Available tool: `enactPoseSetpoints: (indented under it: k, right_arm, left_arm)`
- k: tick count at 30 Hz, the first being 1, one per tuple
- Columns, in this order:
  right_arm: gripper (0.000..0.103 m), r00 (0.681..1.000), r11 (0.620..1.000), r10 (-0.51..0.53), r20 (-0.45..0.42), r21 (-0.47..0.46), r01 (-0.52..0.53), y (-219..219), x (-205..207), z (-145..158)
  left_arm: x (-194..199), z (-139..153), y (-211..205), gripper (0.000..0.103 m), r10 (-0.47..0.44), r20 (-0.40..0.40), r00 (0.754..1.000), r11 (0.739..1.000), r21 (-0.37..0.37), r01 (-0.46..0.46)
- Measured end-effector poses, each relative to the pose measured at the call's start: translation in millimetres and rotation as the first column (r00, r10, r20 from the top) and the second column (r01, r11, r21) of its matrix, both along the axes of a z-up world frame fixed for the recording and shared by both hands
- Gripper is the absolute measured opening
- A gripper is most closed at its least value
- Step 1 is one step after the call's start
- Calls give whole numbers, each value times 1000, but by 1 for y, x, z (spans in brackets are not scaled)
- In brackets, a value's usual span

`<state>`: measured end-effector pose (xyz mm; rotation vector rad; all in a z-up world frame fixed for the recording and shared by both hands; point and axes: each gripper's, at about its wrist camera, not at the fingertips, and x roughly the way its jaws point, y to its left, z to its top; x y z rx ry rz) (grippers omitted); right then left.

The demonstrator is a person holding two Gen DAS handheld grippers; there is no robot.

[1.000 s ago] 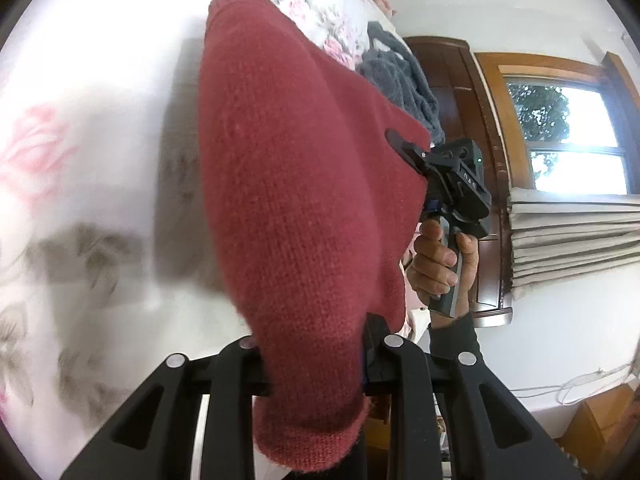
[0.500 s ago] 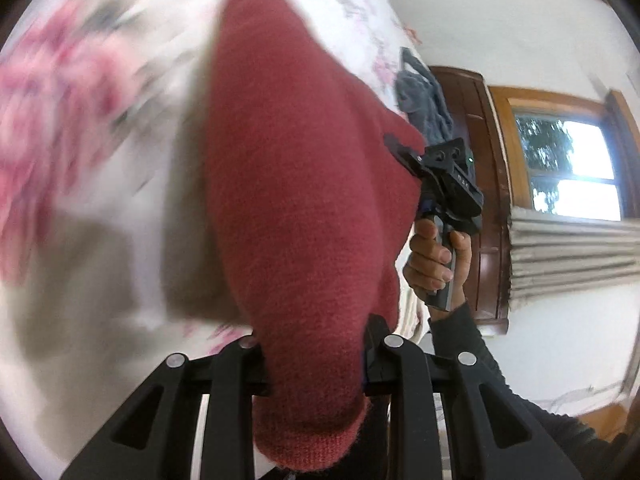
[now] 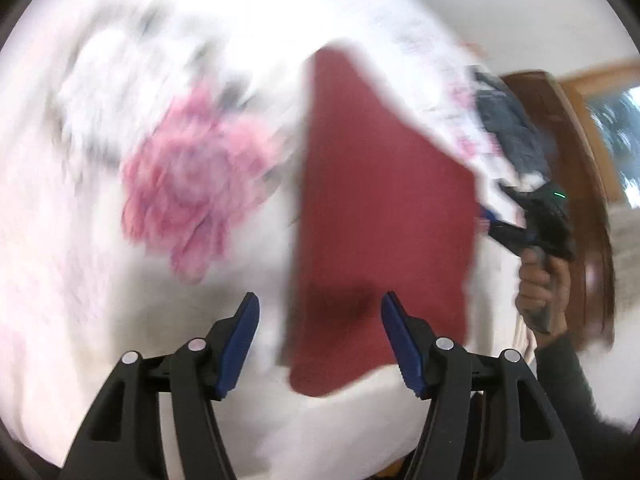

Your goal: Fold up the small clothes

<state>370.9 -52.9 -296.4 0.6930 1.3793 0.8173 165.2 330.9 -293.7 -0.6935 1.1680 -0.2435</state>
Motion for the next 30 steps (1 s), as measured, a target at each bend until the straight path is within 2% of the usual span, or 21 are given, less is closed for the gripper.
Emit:
enactPoseSetpoints:
  k: [2,3,4,5,7,8,9,10,11,13,14,16,18,20,22,23,24,26,27,28,30]
  right_arm:
    - [43,999,997,43,14,-60,-42,19,-6,-3]
    - [19,998,992,54,24,-116,-51,29,-6,-6]
    - [11,997,989,56,47,-141,-49,33,-6,-6]
    - [11,995,987,56,80,-152,-43,38,-7,-2]
    - [10,985,985,57,164,-171,-28,52,-4,15]
    - [10,984,980,53,173,-197,-18,55,-2,12]
    - [10,985,963,62,160,-268,-17,50,4,-6]
    - [10,988,951,68,138,-309,-23,52,6,-19]
    - [11,992,950,54,112,-312,-17,50,8,-31]
    - [15,992,962,47,117,-272,-13,46,8,-31]
    - [17,991,968,41,126,-250,-8,43,7,-23]
    - [18,984,971,10,179,-238,33,35,5,0]
    - [18,972,975,-11,234,-212,62,34,1,23]
    - [18,971,981,28,236,-195,19,44,-1,28]
    - [16,971,968,124,206,-242,-72,67,-6,14]
    - [11,970,953,149,192,-290,-89,74,-5,2]
    - [0,970,925,167,178,-370,-91,78,-1,-16]
    - [0,982,931,130,140,-357,-73,70,4,-30]
    - [0,985,942,112,129,-330,-64,64,4,-25]
    - [5,981,944,120,152,-323,-66,64,0,-14]
    - [8,967,950,158,197,-298,-94,61,-19,12]
  left_arm:
    - [3,15,-20,63,-65,79,995,989,-128,75]
    - [6,15,-26,62,-92,95,991,985,-138,105]
    - [11,12,-36,60,-133,101,986,981,-126,145]
    - [19,0,-52,56,-188,78,979,974,-115,196]
    - [29,-33,-67,47,-231,4,973,964,-134,230]
    - [29,-47,-72,44,-239,-25,971,964,-127,234]
    - [26,-62,-72,39,-237,-47,970,965,-126,230]
    - [27,-71,-72,39,-230,-59,971,965,-139,221]
    - [29,-72,-71,40,-227,-64,972,962,-169,213]
    - [30,-62,-68,41,-245,-73,967,952,-205,226]
    - [32,-50,-65,41,-249,-52,967,946,-227,231]
    - [37,-22,-46,50,-229,27,973,938,-262,228]
    - [58,0,-18,55,-159,95,983,953,-247,178]
    - [90,2,2,56,-102,113,988,967,-220,125]
    - [125,-14,9,55,-82,79,994,979,-180,95]
    - [135,-24,8,54,-90,59,994,982,-160,99]
    - [144,-35,5,48,-96,35,995,985,-138,100]
    - [155,-49,-7,46,-124,15,992,986,-113,125]
    - [157,-47,-9,46,-132,10,991,987,-96,132]
    - [156,-41,-11,47,-140,4,990,987,-75,140]
    - [141,-10,-15,47,-158,63,985,984,-76,163]
